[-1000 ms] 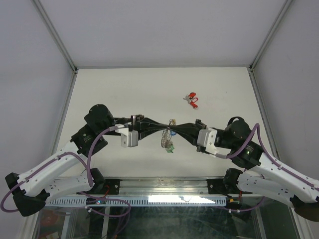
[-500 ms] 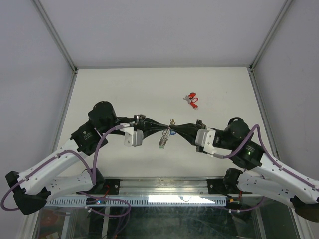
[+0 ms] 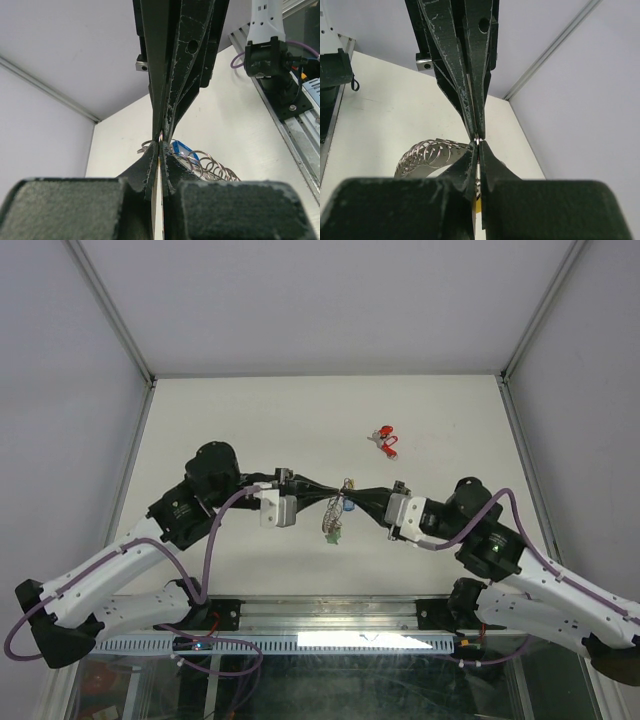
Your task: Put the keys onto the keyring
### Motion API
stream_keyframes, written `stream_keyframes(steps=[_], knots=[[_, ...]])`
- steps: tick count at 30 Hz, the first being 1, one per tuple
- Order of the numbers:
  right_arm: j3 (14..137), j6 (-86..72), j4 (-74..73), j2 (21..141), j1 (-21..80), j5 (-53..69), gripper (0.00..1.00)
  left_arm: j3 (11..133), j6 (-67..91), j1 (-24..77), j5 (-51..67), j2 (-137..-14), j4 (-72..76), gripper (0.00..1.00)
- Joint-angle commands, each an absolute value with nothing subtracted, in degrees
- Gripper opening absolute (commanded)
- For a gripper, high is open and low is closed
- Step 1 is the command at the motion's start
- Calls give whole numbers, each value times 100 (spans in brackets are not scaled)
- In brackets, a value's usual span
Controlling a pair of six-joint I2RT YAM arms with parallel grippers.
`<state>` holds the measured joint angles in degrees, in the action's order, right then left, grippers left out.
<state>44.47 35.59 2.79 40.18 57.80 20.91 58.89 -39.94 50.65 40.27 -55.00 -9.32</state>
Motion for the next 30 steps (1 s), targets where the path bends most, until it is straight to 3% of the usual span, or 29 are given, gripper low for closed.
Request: stream_keyframes(steps=[1,15,24,30], knots=[[3992,3035,1251,4027,5828,1763,0,5475,-3818,5107,3773,-5695,-611,0],[2504,2114,3000,4670,5792,1454,0,4471,-3629,5101,3577,-6081,-257,0],[2101,1995,3066,4627,5757,1526,0,4263,-3633,5102,3710,-6191,-261,0],[2111,1985,2894,4611,5756,1514,11,4256,-3659,5098,3762,-6215,-284,0]])
